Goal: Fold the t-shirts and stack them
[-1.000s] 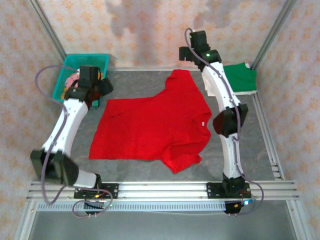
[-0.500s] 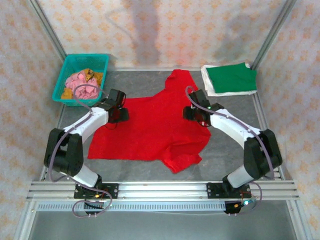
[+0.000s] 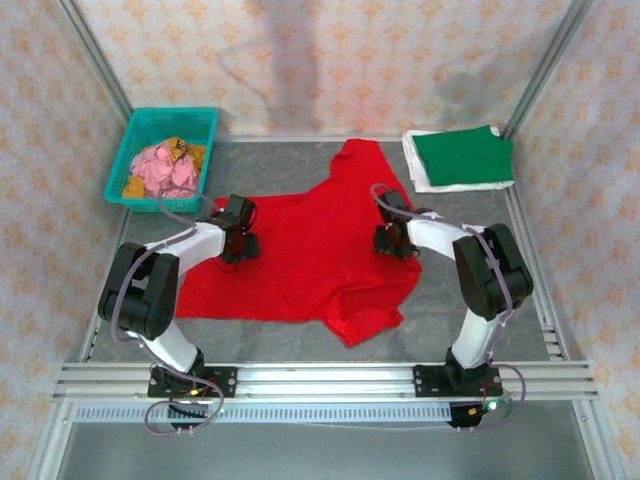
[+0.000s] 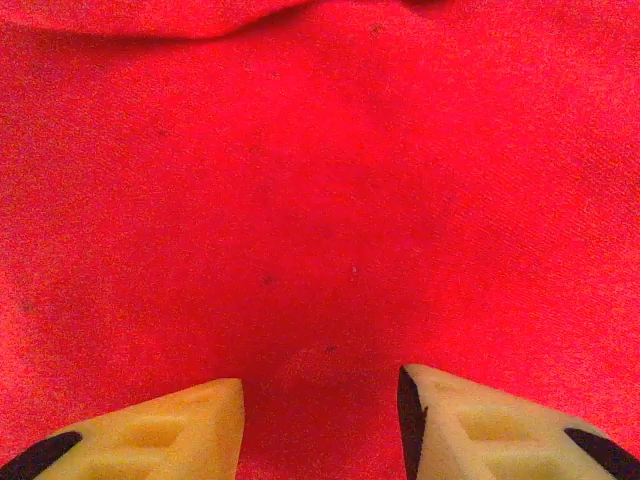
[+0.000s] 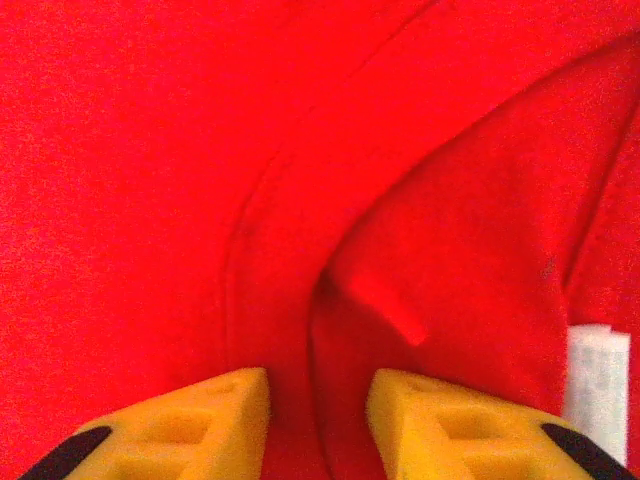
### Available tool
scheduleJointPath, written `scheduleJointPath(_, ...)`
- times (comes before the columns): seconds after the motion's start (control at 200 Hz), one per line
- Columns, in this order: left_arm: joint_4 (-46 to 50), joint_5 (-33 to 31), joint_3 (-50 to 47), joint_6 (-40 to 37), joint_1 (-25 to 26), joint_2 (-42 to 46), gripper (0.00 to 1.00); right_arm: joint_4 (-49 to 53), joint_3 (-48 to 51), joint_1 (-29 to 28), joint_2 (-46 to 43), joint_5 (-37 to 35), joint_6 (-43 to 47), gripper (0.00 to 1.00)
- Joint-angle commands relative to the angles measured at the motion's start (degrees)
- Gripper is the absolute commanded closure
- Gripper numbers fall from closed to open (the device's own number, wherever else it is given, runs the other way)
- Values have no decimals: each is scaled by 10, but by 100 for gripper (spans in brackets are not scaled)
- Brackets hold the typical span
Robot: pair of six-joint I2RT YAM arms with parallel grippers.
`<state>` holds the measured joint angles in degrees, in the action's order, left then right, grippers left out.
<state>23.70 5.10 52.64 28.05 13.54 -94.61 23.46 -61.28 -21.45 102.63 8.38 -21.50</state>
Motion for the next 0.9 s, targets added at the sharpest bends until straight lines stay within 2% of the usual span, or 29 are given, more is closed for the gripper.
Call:
scheduleJointPath(0.0, -8, 12, -13, 22, 17, -12, 58, 13, -27, 29, 39, -18, -20, 68)
scheduleJointPath(0.115, -11, 16, -34, 54, 50, -1, 58, 16, -24, 61, 40, -28, -27, 68)
scheduleJointPath(0.31, -19, 58, -67, 111, 106, 36, 60, 23, 6, 130, 15, -30, -18, 69)
scheduleJointPath(0.415, 17, 37, -61, 117, 119, 70, 60, 26, 21, 153, -4, -33, -6, 69)
scheduleJointPath(0.51, 52, -20, -38, 96, 118, 114, 60, 30, 23, 163, -14, -49, 11, 69)
scheduleJointPath(0.606, 62, -58, -11, 63, 95, 129, 56, 25, 22, 164, -16, -25, 26, 67)
scheduleJointPath(0.706, 75, -60, 41, 20, 63, 94, 55, 7, 29, 163, -22, 4, 25, 66)
scheduleJointPath(0.796, 101, -80, 99, -48, 73, 42, 50, 4, 31, 163, -27, 17, 23, 66)
scheduleJointPath(0.896, 119, -125, 137, -72, 76, -10, 46, 4, 35, 163, -36, 18, 23, 65)
